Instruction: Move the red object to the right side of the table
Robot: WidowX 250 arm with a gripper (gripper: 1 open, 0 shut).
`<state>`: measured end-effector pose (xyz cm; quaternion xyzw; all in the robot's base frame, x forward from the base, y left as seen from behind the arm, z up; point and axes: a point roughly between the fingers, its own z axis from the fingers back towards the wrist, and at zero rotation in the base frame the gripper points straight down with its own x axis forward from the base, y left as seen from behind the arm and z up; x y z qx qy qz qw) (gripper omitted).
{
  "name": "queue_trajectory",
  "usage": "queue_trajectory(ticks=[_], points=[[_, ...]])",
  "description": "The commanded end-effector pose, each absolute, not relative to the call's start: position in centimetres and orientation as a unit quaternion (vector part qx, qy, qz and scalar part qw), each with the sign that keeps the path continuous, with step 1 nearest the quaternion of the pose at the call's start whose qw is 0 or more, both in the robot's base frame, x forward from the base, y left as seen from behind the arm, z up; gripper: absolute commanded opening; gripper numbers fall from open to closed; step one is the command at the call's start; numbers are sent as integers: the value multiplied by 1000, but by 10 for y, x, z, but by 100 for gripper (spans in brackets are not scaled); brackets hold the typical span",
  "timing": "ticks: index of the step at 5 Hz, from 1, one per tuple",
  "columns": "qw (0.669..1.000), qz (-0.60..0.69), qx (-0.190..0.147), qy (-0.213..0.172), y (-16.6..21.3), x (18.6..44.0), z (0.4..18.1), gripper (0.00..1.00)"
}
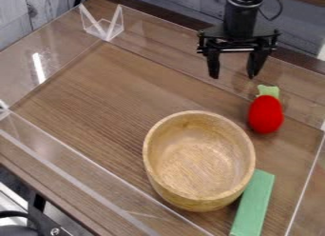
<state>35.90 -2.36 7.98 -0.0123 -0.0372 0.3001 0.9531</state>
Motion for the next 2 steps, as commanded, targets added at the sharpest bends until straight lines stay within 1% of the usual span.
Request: queue_trajectory(ticks=[1, 2], points=[[960, 267, -29, -76, -14, 364, 100, 100], [962, 258, -28, -80, -12, 363, 103, 100]])
